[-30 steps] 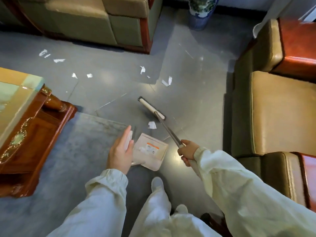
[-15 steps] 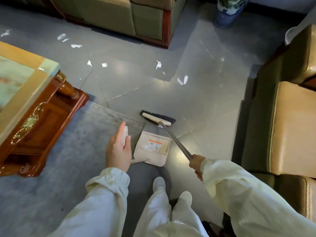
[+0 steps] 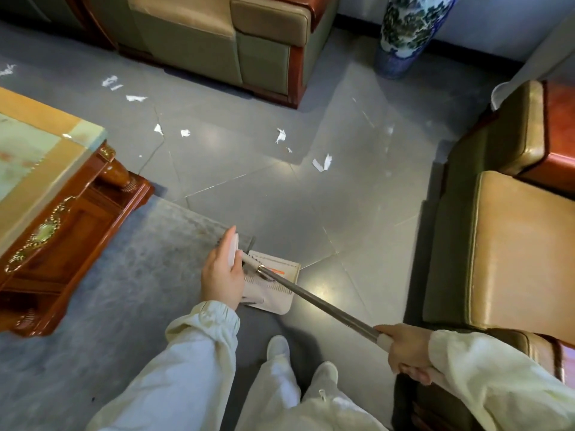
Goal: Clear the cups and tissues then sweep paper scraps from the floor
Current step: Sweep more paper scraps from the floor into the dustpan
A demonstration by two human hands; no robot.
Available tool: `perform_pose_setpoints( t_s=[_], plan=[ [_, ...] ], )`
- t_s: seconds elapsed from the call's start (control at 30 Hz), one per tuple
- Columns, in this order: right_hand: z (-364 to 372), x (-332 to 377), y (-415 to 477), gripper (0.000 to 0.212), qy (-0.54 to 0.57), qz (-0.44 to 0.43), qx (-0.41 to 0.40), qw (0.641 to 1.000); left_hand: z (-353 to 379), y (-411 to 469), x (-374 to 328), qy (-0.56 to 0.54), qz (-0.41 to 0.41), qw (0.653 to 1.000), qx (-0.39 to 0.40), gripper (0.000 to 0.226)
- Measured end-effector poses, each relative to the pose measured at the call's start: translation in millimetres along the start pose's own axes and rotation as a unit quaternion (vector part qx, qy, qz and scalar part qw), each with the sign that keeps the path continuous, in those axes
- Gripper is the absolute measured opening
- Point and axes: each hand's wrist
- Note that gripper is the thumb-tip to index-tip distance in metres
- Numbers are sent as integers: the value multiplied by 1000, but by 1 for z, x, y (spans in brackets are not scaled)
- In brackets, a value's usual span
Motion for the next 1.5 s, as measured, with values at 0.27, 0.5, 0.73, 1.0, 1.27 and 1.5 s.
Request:
perform_pose_setpoints(
  t_s=[0.27, 0.5, 0.73, 1.0, 1.27, 1.5],
  plan=[
    [-42, 7, 12, 58, 102, -38, -133, 985, 24, 33, -49, -25, 26, 999, 30, 45],
    [-169, 11, 52, 54, 30, -85, -250, 964, 98, 104, -110, -12, 23, 1000, 12, 45],
    [-375, 40, 87, 51, 118, -93, -247, 957, 193, 201, -182, 3, 0, 1000, 5, 45],
    [-519, 89, 104, 48, 42, -114, -234, 965, 254, 278, -233, 20, -71, 997, -32, 45],
    [-518, 127, 104, 60, -8, -100, -80, 992, 282, 344, -253, 9, -68, 997, -24, 45],
    [-540, 146, 47, 70, 37, -65, 30, 997, 270, 352, -252, 29, -67, 997, -14, 41]
  ],
)
Point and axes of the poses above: each hand's wrist, its own y-axis towards the middle knuckle, its own z-axis out of the palm, x = y × z, and after that the axes turned 2 degrees about -y, right-handed
